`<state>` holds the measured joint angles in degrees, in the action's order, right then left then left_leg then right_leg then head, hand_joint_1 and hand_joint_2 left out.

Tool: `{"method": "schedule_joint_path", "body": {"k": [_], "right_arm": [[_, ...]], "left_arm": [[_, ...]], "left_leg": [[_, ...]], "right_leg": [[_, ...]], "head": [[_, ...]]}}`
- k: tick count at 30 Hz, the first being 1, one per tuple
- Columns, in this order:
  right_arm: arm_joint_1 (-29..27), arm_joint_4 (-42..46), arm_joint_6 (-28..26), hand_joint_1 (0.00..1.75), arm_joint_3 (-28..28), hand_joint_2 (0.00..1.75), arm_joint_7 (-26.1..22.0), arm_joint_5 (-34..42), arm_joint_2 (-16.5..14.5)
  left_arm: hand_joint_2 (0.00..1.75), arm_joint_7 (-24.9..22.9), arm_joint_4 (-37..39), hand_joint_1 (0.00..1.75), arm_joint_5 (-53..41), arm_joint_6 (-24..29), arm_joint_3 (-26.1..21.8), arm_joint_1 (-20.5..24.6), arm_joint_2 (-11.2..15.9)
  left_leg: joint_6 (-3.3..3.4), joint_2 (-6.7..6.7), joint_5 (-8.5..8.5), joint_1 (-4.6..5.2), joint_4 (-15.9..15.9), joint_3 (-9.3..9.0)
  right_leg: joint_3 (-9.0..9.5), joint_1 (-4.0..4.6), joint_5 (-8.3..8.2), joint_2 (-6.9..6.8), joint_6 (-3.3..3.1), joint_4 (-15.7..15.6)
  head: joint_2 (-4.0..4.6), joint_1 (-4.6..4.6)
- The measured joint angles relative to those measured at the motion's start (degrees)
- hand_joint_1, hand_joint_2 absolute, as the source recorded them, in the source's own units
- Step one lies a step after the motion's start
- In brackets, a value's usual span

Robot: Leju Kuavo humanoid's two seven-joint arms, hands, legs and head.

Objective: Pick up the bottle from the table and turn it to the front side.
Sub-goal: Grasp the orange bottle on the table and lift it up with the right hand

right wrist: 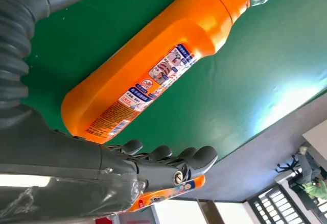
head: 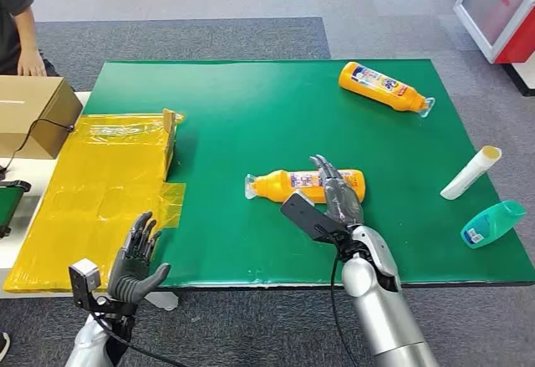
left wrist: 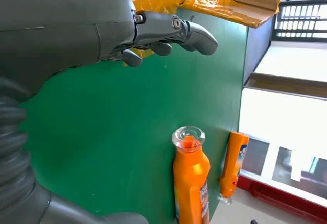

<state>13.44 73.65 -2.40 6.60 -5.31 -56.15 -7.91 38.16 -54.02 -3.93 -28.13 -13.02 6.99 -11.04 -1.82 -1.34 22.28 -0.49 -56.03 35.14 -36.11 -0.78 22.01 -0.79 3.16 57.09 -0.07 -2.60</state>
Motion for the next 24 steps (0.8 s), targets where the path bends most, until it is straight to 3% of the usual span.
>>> {"method": "schedule_joint_path", "body": {"k": [9,24], "right_arm": [[2.9,-4.7,0.6,0.0,0.0,1.75,1.8,-1.8,0.7],[23.3,-35.2,3.2,0.0,0.9,1.75,9.3,-14.9,5.3]], "left_arm": [[1.75,0.0,1.0,0.0,0.3,-0.2,0.5,0.5,0.3],[1.75,0.0,4.5,0.0,1.6,-0.6,4.2,3.5,0.9]], "left_leg": [[0.0,0.0,0.01,0.0,0.0,0.01],[0.02,0.0,-0.18,0.03,0.0,0.01]], "right_leg": [[0.0,0.0,0.0,0.0,0.0,0.0],[0.01,-0.04,-0.16,-0.01,0.06,0.0]], "head": [[0.0,0.01],[0.0,0.0]]}}
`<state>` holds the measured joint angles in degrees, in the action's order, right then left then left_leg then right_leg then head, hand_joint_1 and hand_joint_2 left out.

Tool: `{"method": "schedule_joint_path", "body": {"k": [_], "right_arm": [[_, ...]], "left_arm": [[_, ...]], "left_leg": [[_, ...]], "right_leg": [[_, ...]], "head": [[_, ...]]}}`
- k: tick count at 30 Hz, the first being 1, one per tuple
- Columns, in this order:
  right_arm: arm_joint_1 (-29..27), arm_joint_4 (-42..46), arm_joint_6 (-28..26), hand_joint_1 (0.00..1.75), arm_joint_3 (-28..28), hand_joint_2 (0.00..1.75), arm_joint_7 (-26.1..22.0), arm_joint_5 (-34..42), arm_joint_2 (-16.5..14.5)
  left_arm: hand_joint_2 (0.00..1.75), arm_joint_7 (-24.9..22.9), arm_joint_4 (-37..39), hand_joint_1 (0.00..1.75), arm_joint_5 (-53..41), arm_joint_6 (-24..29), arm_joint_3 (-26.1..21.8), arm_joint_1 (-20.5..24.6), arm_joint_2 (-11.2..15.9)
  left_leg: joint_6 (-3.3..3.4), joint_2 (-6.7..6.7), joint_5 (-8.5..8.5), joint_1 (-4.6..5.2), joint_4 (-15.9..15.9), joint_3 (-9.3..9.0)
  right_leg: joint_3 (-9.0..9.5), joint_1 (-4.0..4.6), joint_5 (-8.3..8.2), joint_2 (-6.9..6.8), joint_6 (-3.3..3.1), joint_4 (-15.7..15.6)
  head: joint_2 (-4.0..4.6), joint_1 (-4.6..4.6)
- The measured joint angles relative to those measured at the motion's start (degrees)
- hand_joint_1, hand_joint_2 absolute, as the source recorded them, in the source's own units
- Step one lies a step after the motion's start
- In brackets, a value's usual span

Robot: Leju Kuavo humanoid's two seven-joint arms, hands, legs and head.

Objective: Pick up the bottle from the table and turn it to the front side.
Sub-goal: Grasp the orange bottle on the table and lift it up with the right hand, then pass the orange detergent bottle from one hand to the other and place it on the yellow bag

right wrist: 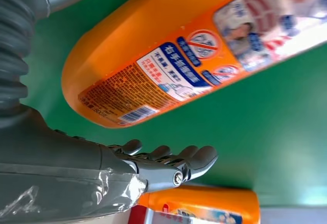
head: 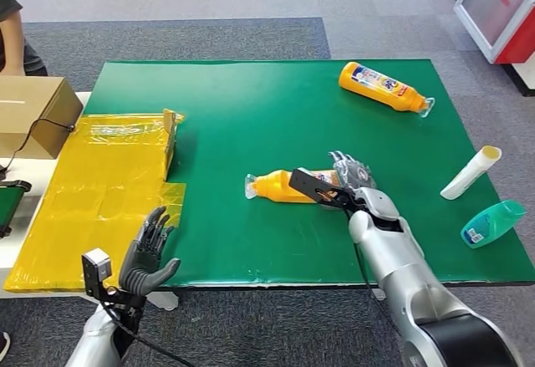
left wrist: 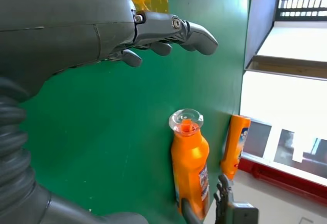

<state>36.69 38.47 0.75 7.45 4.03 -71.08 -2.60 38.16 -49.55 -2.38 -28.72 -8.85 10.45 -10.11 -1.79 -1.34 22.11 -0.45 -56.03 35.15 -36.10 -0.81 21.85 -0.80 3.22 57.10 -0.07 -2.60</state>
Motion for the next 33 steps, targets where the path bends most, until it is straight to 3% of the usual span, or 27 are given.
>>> {"method": "schedule_joint_path", "body": {"k": [2,6,14,19,23,33], "right_arm": [[2.1,-3.4,2.3,0.03,0.6,1.75,0.8,-1.2,0.5],[5.8,-9.6,8.3,1.75,1.9,1.75,0.8,-2.8,1.4],[8.8,-14.3,9.2,1.75,3.0,1.75,-3.1,-2.7,2.4],[7.7,-13.8,3.9,1.75,3.0,1.75,-9.3,1.2,2.3],[1.7,-4.5,-0.2,1.75,2.5,1.75,-15.2,10.9,1.1],[-10.5,15.4,2.0,1.75,3.4,1.75,-18.2,22.0,-3.3]], "left_arm": [[1.75,0.0,0.4,0.0,0.2,-0.1,0.3,0.3,0.1],[1.75,0.0,1.1,0.0,0.7,-0.4,1.0,0.7,0.3],[1.75,0.0,1.8,0.0,1.2,-0.5,1.3,0.9,0.7],[1.75,0.0,1.8,0.0,2.3,-0.6,1.2,0.7,1.0],[1.75,0.0,1.2,0.0,3.2,-2.2,0.9,-0.4,1.4],[1.75,0.0,-0.1,0.0,3.0,-4.2,0.5,-0.3,1.9]], "left_leg": [[0.0,0.0,0.0,0.0,0.0,0.0],[0.0,0.0,0.0,0.0,0.0,-0.01],[0.0,-0.01,0.0,0.0,0.0,-0.03],[0.0,0.0,0.0,0.0,0.0,-0.02],[-0.02,0.0,0.01,-0.01,0.0,-0.01],[-0.02,0.02,0.03,0.0,0.0,0.05]], "right_leg": [[-0.01,0.0,0.0,0.0,0.0,0.0],[0.0,0.0,0.0,0.0,0.0,0.0],[0.01,0.0,0.0,0.01,0.0,0.0],[0.03,0.0,-0.01,0.0,-0.01,0.0],[0.01,0.02,0.05,-0.01,-0.03,0.0],[-0.04,0.01,0.12,-0.02,-0.01,0.0]], "head": [[0.0,0.01],[0.0,0.0],[0.0,0.0],[0.0,0.0],[0.0,0.01],[0.0,-0.01]]}}
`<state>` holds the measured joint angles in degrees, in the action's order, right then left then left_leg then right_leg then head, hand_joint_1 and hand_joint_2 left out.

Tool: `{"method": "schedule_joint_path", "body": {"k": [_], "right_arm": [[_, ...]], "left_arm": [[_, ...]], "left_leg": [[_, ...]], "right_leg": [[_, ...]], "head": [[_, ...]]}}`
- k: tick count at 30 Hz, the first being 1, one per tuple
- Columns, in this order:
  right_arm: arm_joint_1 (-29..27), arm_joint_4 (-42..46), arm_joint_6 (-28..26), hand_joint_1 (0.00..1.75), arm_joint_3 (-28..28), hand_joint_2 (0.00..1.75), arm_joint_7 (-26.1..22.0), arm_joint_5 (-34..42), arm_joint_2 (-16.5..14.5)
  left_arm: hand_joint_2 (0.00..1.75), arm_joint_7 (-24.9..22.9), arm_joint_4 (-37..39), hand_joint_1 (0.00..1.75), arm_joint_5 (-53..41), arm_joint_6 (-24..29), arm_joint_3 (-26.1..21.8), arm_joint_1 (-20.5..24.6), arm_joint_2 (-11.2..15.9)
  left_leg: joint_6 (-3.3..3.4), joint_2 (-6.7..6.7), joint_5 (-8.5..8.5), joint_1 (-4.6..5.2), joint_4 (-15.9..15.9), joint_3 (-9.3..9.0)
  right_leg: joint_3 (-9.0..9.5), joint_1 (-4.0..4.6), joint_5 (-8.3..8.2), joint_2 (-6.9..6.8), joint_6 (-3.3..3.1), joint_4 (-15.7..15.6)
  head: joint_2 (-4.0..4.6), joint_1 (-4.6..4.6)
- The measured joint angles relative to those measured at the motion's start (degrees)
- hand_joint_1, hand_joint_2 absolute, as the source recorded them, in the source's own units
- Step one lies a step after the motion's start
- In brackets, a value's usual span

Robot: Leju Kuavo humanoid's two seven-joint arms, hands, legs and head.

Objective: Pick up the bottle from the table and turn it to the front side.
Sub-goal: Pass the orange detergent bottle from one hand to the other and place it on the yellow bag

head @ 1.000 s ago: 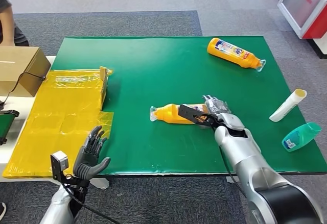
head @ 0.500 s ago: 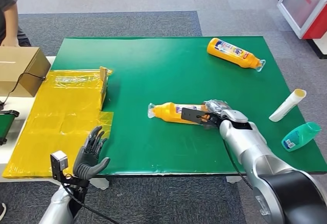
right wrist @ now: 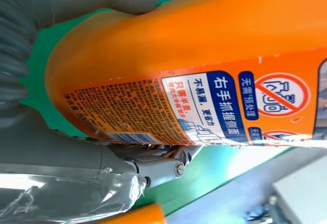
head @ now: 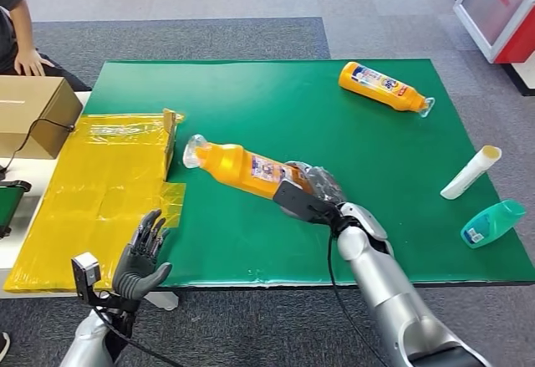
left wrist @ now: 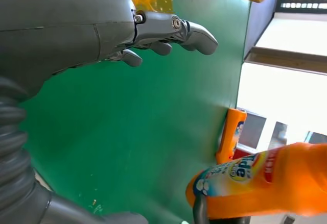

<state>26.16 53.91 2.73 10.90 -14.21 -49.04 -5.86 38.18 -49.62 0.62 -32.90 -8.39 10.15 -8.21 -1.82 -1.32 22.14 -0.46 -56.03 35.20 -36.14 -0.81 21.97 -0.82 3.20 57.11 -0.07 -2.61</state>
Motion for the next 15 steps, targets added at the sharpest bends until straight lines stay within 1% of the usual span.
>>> {"method": "schedule_joint_path", "body": {"k": [3,8,12,15], "right_arm": [[-1.8,1.8,0.0,1.75,2.7,1.75,-0.3,1.6,-2.1],[-3.2,0.9,-1.0,1.75,8.4,1.75,-2.1,4.7,-5.6],[-4.3,-0.9,-1.3,1.75,11.9,1.75,-3.3,6.3,-7.4],[-4.7,-2.3,-1.8,1.75,13.6,1.75,-3.5,7.0,-8.2]], "left_arm": [[1.75,0.0,0.0,0.0,-0.7,-0.3,0.7,2.2,0.1],[1.75,-0.4,0.0,0.0,-0.7,-0.4,2.9,5.8,0.3],[1.75,-0.6,0.0,0.0,-0.5,0.0,4.8,7.5,0.5],[1.75,-0.6,0.1,0.0,-0.5,0.1,6.1,8.0,1.1]], "left_leg": [[-0.01,0.0,-0.03,-0.01,0.0,0.0],[-0.05,0.0,-0.07,-0.05,0.0,-0.01],[-0.05,0.0,-0.07,-0.05,0.0,-0.01],[-0.05,0.0,-0.06,-0.04,0.0,0.0]], "right_leg": [[-0.01,0.01,-0.02,-0.01,-0.02,0.0],[-0.01,0.07,-0.05,-0.01,-0.07,0.0],[-0.01,0.07,-0.04,-0.01,-0.07,0.0],[-0.02,0.06,-0.04,0.0,-0.06,0.0]], "head": [[0.0,0.02],[0.0,0.01],[0.0,0.01],[0.0,0.01]]}}
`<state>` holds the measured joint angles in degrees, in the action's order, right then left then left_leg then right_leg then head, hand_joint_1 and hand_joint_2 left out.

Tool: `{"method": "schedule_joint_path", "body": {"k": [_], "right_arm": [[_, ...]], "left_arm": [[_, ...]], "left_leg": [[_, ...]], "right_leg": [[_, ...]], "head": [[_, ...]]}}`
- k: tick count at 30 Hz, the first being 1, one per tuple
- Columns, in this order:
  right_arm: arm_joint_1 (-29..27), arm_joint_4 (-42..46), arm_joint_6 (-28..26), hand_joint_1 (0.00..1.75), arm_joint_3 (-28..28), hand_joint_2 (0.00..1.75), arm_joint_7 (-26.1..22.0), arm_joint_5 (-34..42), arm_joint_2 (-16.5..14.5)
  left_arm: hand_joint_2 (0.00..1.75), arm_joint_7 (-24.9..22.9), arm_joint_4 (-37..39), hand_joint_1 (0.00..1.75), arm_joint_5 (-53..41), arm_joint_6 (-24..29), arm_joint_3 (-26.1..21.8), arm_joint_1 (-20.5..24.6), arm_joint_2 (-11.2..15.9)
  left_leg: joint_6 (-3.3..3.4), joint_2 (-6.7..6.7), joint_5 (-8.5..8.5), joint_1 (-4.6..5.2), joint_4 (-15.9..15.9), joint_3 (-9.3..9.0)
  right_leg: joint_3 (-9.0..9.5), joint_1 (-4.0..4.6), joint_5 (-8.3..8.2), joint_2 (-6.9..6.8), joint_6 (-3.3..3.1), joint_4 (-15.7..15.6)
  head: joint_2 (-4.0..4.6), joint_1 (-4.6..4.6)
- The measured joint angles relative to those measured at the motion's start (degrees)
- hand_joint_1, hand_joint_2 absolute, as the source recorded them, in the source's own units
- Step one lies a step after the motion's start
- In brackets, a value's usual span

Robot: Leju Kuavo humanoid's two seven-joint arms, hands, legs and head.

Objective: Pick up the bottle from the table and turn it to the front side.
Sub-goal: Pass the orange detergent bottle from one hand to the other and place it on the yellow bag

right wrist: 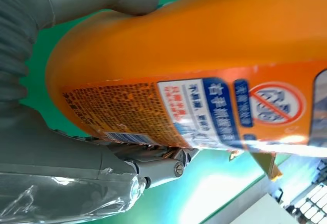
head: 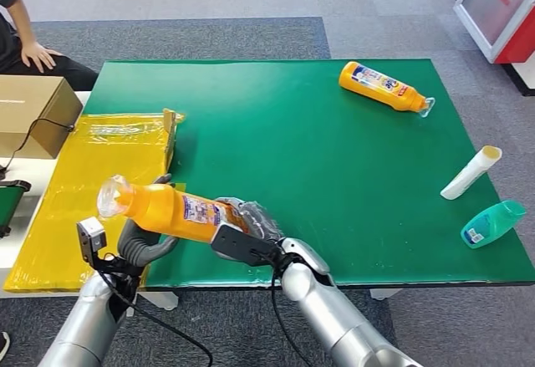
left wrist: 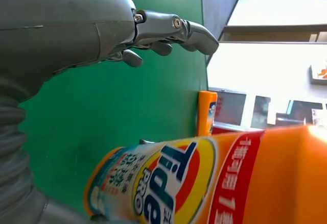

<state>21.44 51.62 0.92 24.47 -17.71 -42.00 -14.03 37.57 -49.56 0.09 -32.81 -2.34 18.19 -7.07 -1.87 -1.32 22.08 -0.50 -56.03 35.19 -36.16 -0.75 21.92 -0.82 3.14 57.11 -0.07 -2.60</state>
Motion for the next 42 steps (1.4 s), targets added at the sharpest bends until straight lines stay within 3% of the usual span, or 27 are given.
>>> {"method": "schedule_joint_path", "body": {"k": [18,28,29,30,31,32,33,35,36,39,42], "right_arm": [[2.9,-11.3,-1.6,1.75,5.0,1.75,-1.2,2.6,-2.9],[5.5,-16.2,-2.0,1.75,5.1,1.75,-0.8,3.5,-4.5],[5.6,-16.4,-2.0,1.75,5.1,1.75,-0.9,3.5,-4.6],[5.8,-16.7,-2.1,1.75,5.1,1.75,-0.9,3.5,-4.7],[5.9,-16.9,-2.1,1.65,5.1,1.75,-0.9,3.5,-4.8],[5.9,-17.1,-2.2,1.29,5.1,1.75,-0.9,3.4,-4.9],[6.0,-17.3,-2.4,0.85,5.1,1.75,-0.9,3.3,-4.9],[6.0,-17.6,-3.0,0.07,5.1,1.75,-0.7,3.2,-4.9],[6.1,-17.7,-3.4,0.0,5.1,1.75,-0.4,3.1,-4.9],[6.0,-18.2,-4.5,0.0,5.1,1.75,0.4,2.7,-4.8],[5.2,-17.8,-5.2,0.0,4.5,1.75,1.4,2.0,-4.4]], "left_arm": [[1.75,0.6,-3.0,0.0,-1.6,-6.6,10.0,0.1,4.2],[1.75,0.6,-8.2,0.0,-0.5,-6.6,14.1,-1.1,6.4],[1.75,0.6,-8.5,0.26,-0.5,-6.4,14.2,-1.2,6.6],[1.75,0.6,-8.7,0.69,-0.4,-6.3,14.4,-1.3,6.7],[1.75,0.6,-9.0,1.13,-0.4,-6.0,14.5,-1.4,6.8],[1.75,0.6,-9.2,1.57,-0.4,-5.6,14.5,-1.5,7.0],[1.75,0.6,-9.3,1.75,-0.6,-4.8,14.6,-1.6,7.0],[1.75,0.6,-9.5,1.75,-1.6,-2.1,14.6,-1.7,7.1],[1.75,0.6,-9.5,1.75,-2.5,-0.2,14.7,-1.8,7.0],[1.75,0.6,-9.5,1.75,-6.1,7.0,14.7,-1.7,6.4],[1.75,-1.7,-10.3,1.75,-15.2,18.1,14.7,-1.5,5.4]], "left_leg": [[-0.01,-0.02,-0.01,0.0,0.0,0.0],[-0.01,-0.01,-0.01,0.0,0.0,0.0],[-0.01,-0.01,-0.01,0.0,0.0,0.0],[-0.01,-0.01,-0.01,0.0,0.0,0.0],[-0.01,-0.01,-0.01,0.0,0.0,0.0],[-0.01,-0.01,-0.01,0.0,0.0,0.0],[-0.01,-0.01,-0.01,0.0,0.0,0.0],[-0.01,-0.01,-0.01,0.0,0.0,0.0],[-0.01,-0.01,-0.01,0.0,0.0,0.0],[-0.01,-0.01,-0.01,0.0,0.0,0.0],[-0.01,-0.01,-0.01,0.01,0.0,-0.01]], "right_leg": [[0.0,0.01,-0.03,0.01,-0.05,0.0],[-0.01,0.01,-0.03,0.0,-0.05,0.0],[-0.01,0.01,-0.03,0.01,-0.05,0.0],[-0.01,0.01,-0.03,0.01,-0.05,0.0],[-0.01,0.01,-0.03,0.01,-0.05,0.0],[-0.01,0.01,-0.03,0.01,-0.05,0.0],[-0.01,0.01,-0.03,0.0,-0.05,0.0],[-0.02,0.01,-0.03,0.0,-0.05,0.0],[-0.02,0.01,-0.03,0.0,-0.05,0.0],[-0.03,0.0,-0.03,0.01,-0.05,0.0],[-0.03,0.0,-0.03,0.0,-0.05,0.0]], "head": [[0.0,0.0],[0.0,0.01],[0.0,0.01],[0.0,0.0],[0.0,0.01],[0.0,0.01],[0.0,0.0],[0.0,0.0],[0.0,0.01],[0.0,-0.01],[0.0,0.01]]}}
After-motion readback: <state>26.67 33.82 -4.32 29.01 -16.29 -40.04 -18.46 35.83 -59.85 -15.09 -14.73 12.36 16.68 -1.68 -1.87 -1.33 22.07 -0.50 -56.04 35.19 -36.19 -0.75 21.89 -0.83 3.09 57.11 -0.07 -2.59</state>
